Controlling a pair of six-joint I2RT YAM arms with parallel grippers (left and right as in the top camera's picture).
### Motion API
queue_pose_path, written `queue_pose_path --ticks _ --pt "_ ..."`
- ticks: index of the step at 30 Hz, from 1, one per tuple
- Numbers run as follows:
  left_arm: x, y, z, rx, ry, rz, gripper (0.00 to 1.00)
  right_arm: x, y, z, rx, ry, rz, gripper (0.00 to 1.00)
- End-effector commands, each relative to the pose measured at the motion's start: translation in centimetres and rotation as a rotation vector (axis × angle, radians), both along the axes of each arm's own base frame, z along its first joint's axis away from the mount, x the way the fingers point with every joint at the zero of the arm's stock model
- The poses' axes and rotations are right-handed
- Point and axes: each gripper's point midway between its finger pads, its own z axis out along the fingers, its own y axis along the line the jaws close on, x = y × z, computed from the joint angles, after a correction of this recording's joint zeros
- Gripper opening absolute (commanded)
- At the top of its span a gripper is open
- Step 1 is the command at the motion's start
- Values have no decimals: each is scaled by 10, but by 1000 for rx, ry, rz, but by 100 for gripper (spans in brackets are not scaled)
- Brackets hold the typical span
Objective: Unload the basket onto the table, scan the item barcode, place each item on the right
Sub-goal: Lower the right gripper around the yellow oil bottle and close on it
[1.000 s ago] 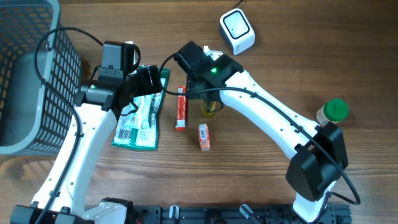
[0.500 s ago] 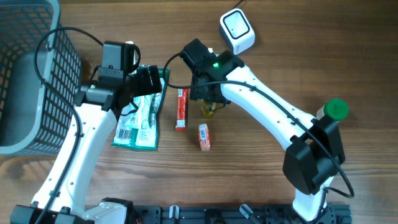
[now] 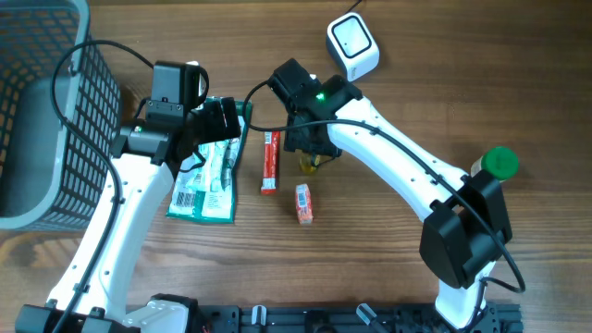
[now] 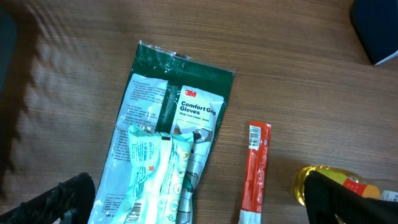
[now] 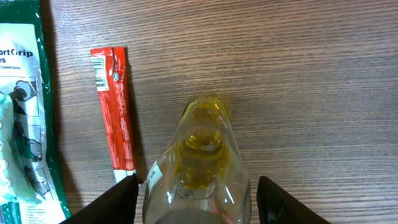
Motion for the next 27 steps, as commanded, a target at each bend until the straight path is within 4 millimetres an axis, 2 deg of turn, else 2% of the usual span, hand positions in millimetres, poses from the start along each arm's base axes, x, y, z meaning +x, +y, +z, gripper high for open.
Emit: queue_pose_path --ticks 1,27 --pt "1 1 1 -6 -3 2 100 -4 -3 -14 -22 36 -7 61" --pt "1 1 1 -6 -3 1 100 -4 -3 -15 -23 38 -8 61"
